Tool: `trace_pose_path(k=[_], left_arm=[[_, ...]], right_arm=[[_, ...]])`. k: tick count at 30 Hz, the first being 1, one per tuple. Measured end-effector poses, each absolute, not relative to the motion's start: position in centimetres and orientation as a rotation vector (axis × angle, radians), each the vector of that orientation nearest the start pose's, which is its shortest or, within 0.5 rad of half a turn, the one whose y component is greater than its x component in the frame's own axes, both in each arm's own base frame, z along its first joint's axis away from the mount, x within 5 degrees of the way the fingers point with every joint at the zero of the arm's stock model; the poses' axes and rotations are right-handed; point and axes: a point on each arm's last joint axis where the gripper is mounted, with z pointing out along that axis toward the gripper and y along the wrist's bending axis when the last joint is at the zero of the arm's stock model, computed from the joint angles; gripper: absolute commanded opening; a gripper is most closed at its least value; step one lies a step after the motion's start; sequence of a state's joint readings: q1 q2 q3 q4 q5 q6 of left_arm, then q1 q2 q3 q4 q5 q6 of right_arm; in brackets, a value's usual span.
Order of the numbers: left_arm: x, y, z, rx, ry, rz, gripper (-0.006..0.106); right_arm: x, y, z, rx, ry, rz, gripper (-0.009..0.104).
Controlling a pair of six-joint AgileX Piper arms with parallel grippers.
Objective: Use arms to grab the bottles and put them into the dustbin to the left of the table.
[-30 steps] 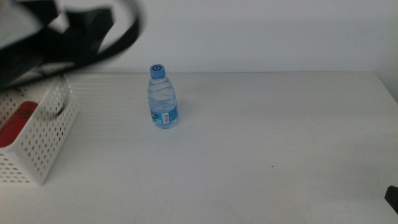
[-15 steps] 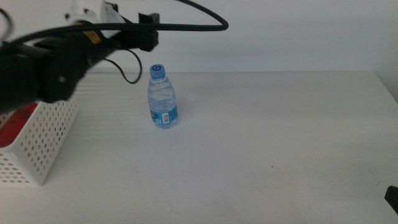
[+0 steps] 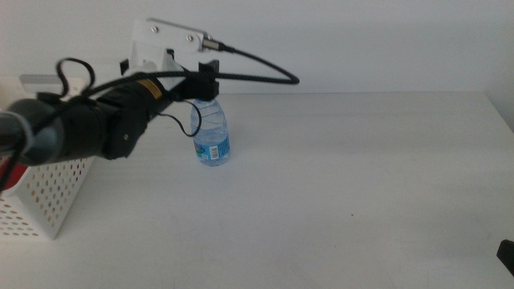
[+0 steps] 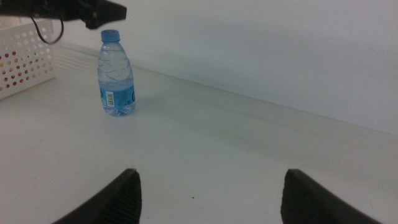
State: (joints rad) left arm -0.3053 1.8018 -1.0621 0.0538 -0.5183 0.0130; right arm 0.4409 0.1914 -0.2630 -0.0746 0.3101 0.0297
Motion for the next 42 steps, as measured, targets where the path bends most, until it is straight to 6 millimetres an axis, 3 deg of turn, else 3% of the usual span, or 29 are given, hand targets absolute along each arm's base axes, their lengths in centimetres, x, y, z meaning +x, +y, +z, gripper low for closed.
trace_pose_path(k=[18,25,29,31,35,36,40,42], left_arm=[[40.7,-13.6,15.4,0.288,1.715,-0.322,0.089],[40.8,-13.7,13.0,0.300,1.758,-0.321,0.087],[40.8,-13.7,12.9,0.336,1.751,-0.301,0.070],[40.8,-13.7,12.9,0.358,1.742,-0.288,0.052],[40.7,-13.7,13.0,0.353,1.736,-0.293,0.002],[40.6,-13.7,13.2,0.344,1.742,-0.303,-0.005],[39.8,-13.4,14.8,0.337,1.852,-0.302,-0.005],[39.2,-13.1,16.5,0.362,1.922,-0.266,-0.005]], right_arm=[[5.9,2.5,26.2,-0.396,1.683,0.276,0.059],[5.9,2.5,26.2,-0.396,1.683,0.276,0.059],[5.9,2.5,26.2,-0.396,1.683,0.276,0.059],[5.9,2.5,26.2,-0.396,1.683,0.276,0.059],[5.9,2.6,26.2,-0.397,1.683,0.276,0.059],[5.9,2.6,26.2,-0.397,1.683,0.276,0.059],[5.9,2.6,26.2,-0.397,1.683,0.276,0.059],[5.9,2.6,26.2,-0.397,1.683,0.276,0.059]])
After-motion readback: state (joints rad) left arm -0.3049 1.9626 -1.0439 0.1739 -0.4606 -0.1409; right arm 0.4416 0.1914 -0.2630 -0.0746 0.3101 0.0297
